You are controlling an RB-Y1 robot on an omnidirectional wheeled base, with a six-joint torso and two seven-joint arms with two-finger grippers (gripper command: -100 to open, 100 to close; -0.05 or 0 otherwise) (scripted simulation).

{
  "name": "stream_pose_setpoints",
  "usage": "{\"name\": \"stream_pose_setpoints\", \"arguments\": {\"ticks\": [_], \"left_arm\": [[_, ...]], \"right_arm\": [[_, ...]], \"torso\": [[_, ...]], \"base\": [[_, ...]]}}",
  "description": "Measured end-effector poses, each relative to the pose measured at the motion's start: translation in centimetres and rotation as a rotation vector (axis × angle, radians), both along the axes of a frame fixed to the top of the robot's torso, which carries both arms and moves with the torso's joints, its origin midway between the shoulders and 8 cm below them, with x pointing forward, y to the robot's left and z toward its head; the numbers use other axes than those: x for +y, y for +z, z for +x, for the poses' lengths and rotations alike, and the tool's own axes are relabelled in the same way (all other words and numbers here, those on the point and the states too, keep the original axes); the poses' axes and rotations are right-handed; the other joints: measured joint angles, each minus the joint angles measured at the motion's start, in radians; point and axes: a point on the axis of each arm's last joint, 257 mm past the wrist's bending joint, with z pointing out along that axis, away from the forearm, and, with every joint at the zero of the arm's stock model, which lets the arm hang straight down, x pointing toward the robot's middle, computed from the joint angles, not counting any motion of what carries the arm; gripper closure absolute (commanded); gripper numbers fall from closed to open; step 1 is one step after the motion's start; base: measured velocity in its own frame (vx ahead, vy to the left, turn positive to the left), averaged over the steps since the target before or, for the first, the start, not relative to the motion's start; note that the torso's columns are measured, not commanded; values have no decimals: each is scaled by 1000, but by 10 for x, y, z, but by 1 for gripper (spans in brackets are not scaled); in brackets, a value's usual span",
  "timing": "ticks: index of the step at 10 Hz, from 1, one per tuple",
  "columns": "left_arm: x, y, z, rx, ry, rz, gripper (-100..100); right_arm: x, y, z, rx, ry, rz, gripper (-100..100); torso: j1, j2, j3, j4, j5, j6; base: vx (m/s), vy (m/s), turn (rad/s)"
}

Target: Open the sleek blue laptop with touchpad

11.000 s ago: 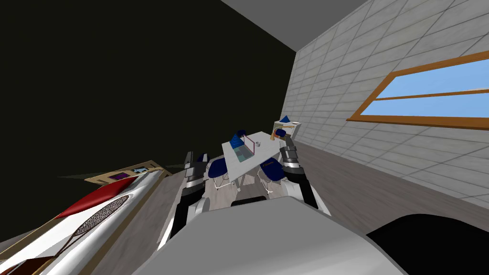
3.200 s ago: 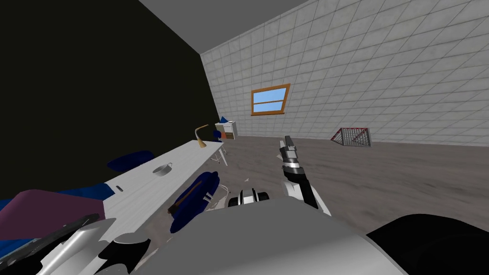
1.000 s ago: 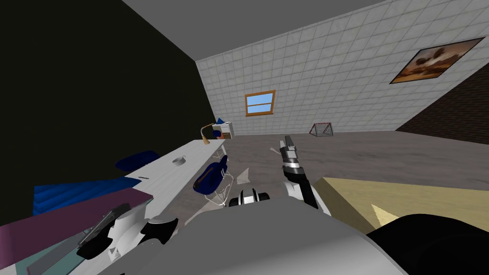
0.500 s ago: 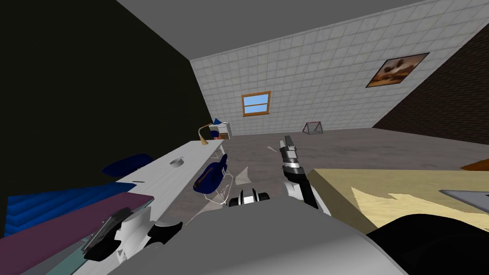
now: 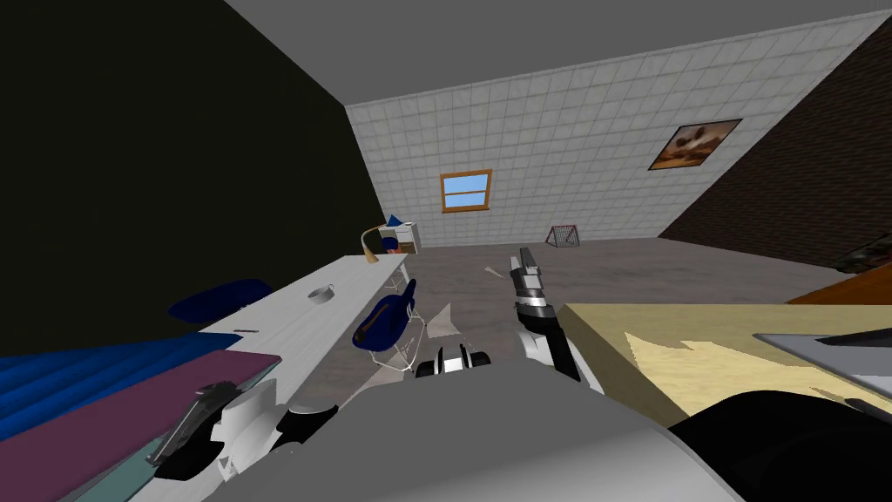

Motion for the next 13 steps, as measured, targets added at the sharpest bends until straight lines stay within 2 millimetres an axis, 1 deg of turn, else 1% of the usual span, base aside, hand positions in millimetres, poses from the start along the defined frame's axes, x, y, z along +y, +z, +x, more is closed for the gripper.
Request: {"name": "stream_pose_setpoints", "arguments": {"ticks": [5,8,9,13], "left_arm": [[25,29,22,1,-49,5,-100],[43,54,31,0,-81,14,-100],[43,53,31,2,-83,13,0],[43,52,32,1,-84,10,0]], "right_arm": [[0,0,0,0,0,0,0],[0,0,0,0,0,0,0],[0,0,0,0,0,0,0],[0,0,0,0,0,0,0]], "torso": [[1,9,4,3,-3,-2],[1,7,4,3,-3,-1],[4,8,4,3,-1,0],[4,7,4,2,1,-1]], "base": [[51,-86,113],[33,-70,78],[3,-9,-4],[0,0,0]]}}
